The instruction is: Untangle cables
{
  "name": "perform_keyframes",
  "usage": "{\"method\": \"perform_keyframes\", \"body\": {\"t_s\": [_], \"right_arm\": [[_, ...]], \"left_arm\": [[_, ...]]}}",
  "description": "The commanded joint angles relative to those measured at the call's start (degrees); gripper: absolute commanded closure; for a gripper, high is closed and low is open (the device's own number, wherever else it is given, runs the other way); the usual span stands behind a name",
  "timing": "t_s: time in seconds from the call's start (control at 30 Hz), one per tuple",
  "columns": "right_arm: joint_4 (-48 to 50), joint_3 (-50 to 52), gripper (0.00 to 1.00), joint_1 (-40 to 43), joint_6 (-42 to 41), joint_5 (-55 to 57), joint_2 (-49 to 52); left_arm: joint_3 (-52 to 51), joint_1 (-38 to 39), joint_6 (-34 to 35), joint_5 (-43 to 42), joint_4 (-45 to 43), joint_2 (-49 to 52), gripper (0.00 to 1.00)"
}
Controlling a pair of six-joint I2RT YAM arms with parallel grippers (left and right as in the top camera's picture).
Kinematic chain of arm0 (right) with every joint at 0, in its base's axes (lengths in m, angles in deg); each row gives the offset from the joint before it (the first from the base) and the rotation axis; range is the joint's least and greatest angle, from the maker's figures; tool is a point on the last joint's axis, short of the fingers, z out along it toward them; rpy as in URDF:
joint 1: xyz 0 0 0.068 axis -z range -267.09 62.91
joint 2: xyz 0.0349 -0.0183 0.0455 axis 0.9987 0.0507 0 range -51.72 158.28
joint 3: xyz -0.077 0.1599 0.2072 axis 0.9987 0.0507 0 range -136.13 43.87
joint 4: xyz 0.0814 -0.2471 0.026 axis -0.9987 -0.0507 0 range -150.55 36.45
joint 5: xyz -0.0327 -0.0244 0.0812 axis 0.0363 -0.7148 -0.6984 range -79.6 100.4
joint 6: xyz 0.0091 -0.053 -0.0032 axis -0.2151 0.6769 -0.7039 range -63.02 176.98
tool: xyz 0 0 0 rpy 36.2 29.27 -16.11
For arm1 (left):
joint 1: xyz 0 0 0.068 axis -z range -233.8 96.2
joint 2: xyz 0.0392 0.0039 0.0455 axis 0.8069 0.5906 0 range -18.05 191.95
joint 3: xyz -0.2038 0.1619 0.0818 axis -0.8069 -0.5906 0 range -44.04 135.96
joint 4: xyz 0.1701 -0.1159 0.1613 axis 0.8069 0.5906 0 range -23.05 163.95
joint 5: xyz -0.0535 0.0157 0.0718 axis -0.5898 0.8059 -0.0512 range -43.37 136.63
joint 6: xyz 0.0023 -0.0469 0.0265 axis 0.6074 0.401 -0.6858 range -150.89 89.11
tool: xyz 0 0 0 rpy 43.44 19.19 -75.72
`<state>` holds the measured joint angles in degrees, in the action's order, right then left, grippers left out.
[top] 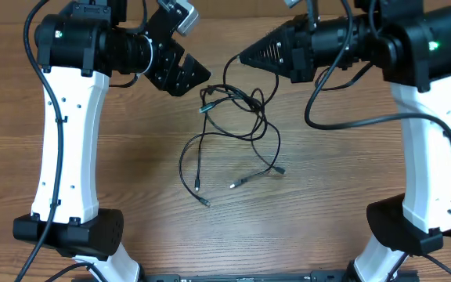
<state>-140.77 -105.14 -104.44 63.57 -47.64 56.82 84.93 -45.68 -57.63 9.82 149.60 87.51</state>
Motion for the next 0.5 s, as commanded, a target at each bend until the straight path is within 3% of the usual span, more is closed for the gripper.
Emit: {"method": "perform_keyframes", "body": {"t_s": [0.0,0.27,0.47], "right_arm": [[0.6,-4.2,0.96,-0.3,-2.4,-4.8,-0.9],[0.8,-4.7,0.96,-0.3,-3.7,-0.9,-0.9],[1.2,-4.7,0.96,-0.3,-3.8,1.9,-0.9]], "left_arm": [[0.5,-0.2,-8.2,-0.8,0.9,0.9,0.16],[0.5,-0.5,-19.1,-2.0,8.0,0.9,0.13],[0.5,-1.1,-23.2,-2.2,11.8,0.9,0.14]]}}
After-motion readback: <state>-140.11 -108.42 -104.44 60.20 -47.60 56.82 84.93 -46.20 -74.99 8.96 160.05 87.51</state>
